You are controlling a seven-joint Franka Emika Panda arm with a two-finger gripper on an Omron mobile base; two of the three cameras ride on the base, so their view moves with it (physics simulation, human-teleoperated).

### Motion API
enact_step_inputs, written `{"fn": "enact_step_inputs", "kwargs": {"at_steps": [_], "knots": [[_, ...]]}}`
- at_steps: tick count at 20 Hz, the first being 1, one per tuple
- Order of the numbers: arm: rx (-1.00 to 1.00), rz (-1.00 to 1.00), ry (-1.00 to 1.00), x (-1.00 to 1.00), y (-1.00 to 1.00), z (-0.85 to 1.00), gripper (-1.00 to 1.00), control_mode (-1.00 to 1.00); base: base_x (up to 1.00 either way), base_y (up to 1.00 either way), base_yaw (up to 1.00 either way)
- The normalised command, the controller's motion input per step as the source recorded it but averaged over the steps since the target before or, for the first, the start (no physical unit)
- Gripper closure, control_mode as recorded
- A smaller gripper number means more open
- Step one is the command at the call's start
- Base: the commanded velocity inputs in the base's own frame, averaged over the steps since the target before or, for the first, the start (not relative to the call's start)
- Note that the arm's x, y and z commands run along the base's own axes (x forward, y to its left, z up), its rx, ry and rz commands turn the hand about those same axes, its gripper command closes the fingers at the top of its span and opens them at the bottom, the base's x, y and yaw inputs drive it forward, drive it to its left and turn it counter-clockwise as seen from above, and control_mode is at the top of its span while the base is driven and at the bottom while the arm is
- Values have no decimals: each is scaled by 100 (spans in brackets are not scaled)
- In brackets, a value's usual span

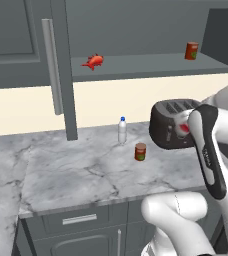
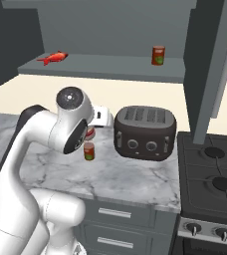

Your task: Pick the cans from the counter and place them in their designated side in the cabinet.

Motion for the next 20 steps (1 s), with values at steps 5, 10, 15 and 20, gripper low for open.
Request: {"fn": "enact_step_inputs", "kwargs": {"at_steps": [5, 10, 15, 20], "knots": [[0, 1, -14, -22, 0, 23, 100, -100, 0, 0, 0], [0, 0, -14, -21, 0, 24, 100, -100, 0, 0, 0], [0, 0, -7, -18, 0, 30, 100, -100, 0, 0, 0], [0, 0, -4, -18, 0, 28, 100, -100, 0, 0, 0]]}}
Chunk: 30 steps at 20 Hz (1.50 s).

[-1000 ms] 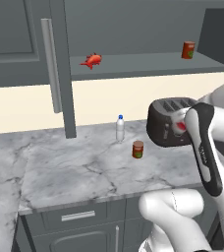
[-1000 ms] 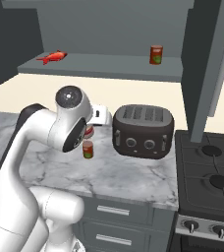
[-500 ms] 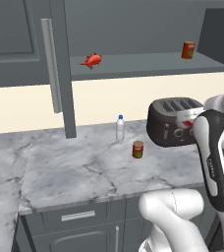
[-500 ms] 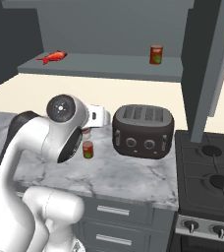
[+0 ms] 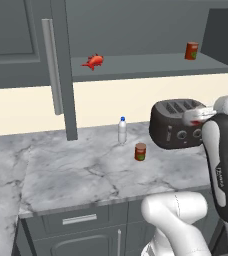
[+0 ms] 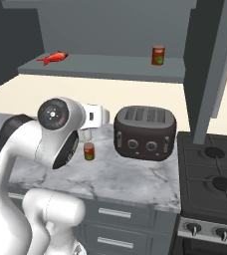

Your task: Pick the cans from the counter and place them in their designated side in the cabinet.

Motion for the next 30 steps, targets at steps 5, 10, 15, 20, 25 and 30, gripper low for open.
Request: {"fn": "enact_step_inputs", "kwargs": {"at_steps": [5, 10, 15, 20, 25, 30], "knots": [[0, 0, -1, -17, 0, 25, 100, -100, 0, 0, 0], [0, 0, 0, -17, 0, 25, 100, -100, 0, 0, 0], [0, 0, -2, -15, -1, 21, 100, -100, 0, 0, 0], [0, 0, -1, -5, -2, 19, 100, -100, 0, 0, 0], [0, 0, -2, 0, 0, 20, 100, -100, 0, 0, 0], [-1, 0, -7, -1, 0, 24, 100, -100, 0, 0, 0]]}}
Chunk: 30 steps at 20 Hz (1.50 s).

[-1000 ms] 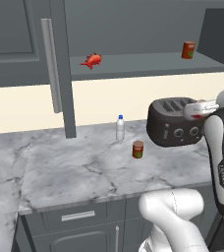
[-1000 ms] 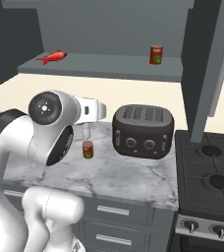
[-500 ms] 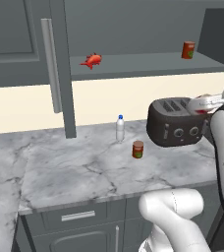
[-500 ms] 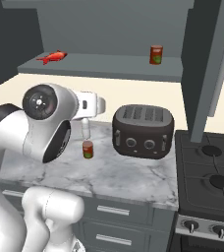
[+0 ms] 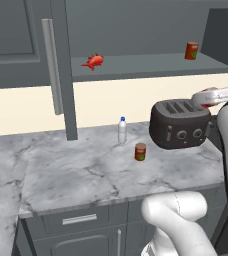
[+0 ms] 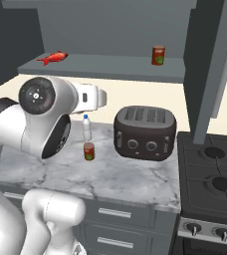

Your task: Pick the cans from the counter and place them in their designated side in the cabinet.

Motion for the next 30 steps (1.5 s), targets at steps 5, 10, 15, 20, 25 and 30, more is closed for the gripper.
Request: {"fn": "enact_step_inputs", "kwargs": {"at_steps": [5, 10, 15, 20, 25, 30], "knots": [[-3, 0, -11, 0, 0, 22, 100, -100, 0, 0, 0], [-2, 0, -8, 3, -3, 18, 100, -100, 0, 0, 0], [-1, 0, -6, 3, -8, 18, 100, -100, 0, 0, 0], [0, 0, -2, 6, -5, 13, 100, -100, 0, 0, 0], [0, 0, 0, 10, -2, 12, 100, -100, 0, 0, 0], [0, 0, 0, 9, -3, 13, 100, -100, 0, 0, 0]]}}
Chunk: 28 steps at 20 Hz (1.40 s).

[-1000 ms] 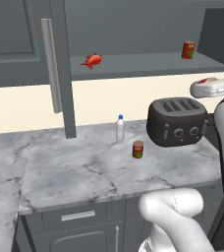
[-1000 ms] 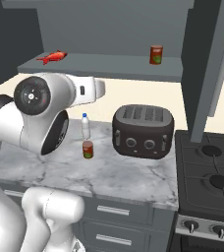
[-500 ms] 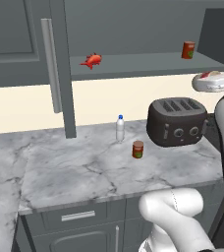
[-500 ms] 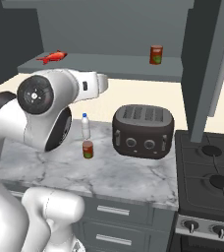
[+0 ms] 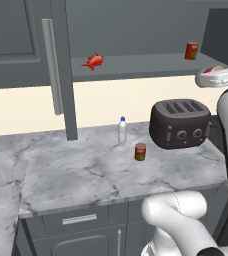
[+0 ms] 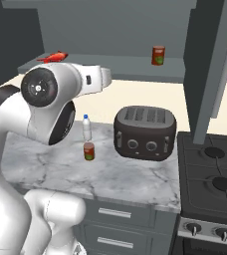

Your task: Pick the cans from the counter and place them in their designated side in the cabinet.

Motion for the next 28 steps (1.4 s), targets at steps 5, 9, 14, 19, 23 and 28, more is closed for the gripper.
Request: {"fn": "enact_step_inputs", "kwargs": {"at_steps": [5, 9, 14, 19, 23, 28], "knots": [[0, 0, 0, 11, -3, 10, 100, -100, 0, 0, 0], [0, 0, 0, 6, -1, 9, 100, -100, 0, 0, 0], [0, 0, 0, 12, 0, 5, 100, -100, 0, 0, 0], [0, 0, 0, 15, -6, 2, 100, -100, 0, 0, 0], [0, 0, 0, 16, -11, 0, 100, -100, 0, 0, 0], [0, 0, 0, 17, -10, 0, 100, -100, 0, 0, 0]]}}
